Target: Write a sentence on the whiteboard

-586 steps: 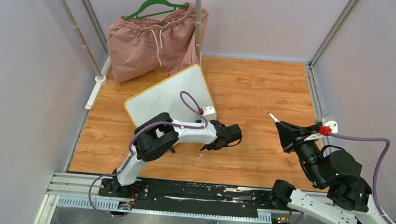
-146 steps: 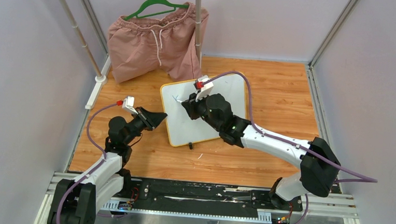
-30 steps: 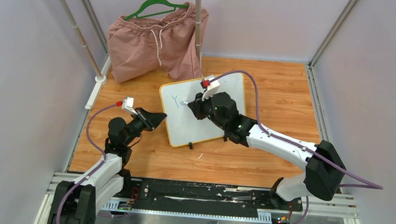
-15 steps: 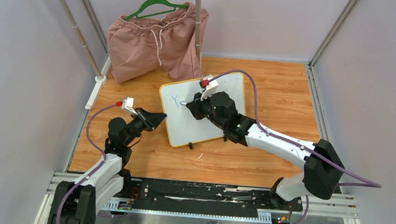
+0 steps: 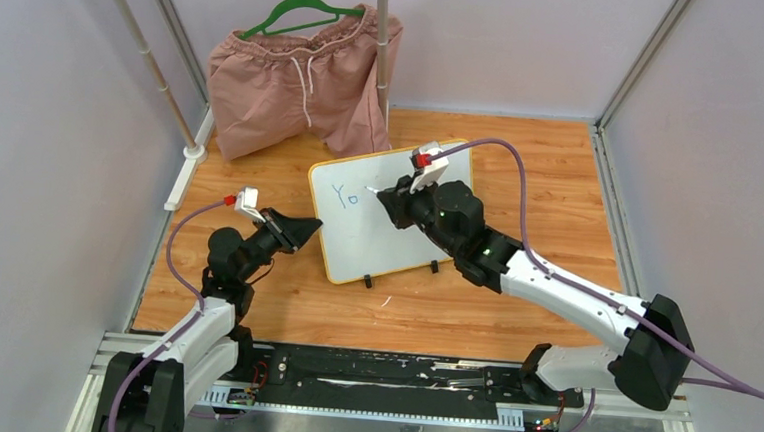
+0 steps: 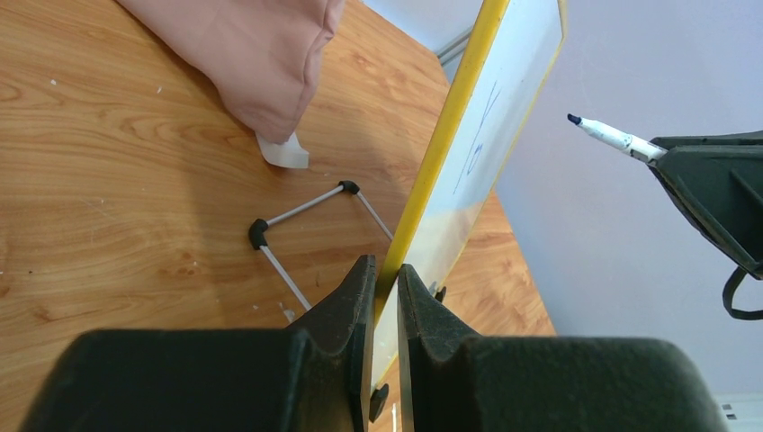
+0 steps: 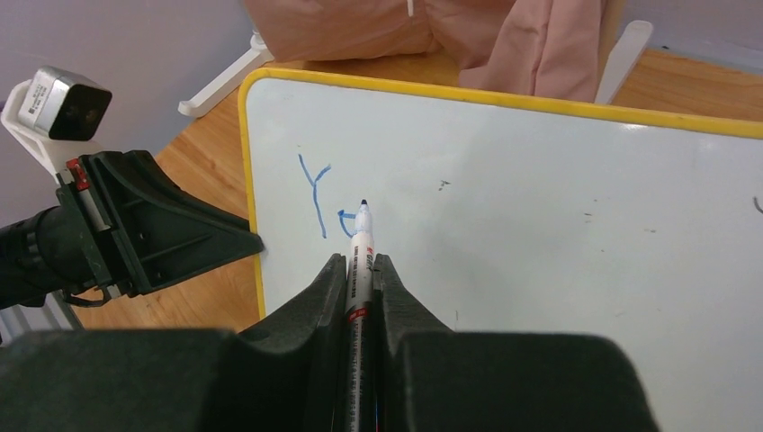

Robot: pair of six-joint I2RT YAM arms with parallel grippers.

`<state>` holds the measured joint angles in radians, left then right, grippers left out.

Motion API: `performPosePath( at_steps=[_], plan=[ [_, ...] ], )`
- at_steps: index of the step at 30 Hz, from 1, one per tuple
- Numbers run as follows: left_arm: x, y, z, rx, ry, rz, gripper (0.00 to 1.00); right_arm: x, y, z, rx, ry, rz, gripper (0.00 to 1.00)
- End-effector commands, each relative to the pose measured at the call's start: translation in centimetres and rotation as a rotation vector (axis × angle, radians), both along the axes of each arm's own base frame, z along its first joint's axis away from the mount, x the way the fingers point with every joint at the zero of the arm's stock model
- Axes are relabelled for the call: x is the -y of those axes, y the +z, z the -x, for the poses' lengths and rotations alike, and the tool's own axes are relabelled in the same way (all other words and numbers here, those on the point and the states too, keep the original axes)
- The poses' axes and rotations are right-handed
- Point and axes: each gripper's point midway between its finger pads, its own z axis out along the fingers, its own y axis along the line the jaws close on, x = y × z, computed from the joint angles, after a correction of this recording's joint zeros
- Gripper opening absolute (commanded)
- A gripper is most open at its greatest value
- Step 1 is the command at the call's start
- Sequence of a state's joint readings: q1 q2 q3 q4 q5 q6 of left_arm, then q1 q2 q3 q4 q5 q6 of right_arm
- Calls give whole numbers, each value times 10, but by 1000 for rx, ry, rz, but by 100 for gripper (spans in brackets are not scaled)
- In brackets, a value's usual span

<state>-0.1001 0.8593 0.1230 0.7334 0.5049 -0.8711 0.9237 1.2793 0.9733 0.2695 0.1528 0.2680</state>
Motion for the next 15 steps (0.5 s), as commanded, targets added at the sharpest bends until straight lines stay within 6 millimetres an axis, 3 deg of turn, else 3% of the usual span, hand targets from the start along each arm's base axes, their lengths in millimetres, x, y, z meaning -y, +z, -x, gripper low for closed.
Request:
performPosePath(
  at_steps=[1, 7, 15],
  plan=[
    [1, 12, 1, 59, -7, 8, 1, 24, -1, -8, 26, -67, 11, 0],
    [1, 10, -1, 50, -2, 5, 0, 30, 3, -11, 48, -72, -2, 0],
    [0, 9, 1, 54, -1, 6, 0, 18, -2, -13, 82, -31, -41, 0]
  ],
)
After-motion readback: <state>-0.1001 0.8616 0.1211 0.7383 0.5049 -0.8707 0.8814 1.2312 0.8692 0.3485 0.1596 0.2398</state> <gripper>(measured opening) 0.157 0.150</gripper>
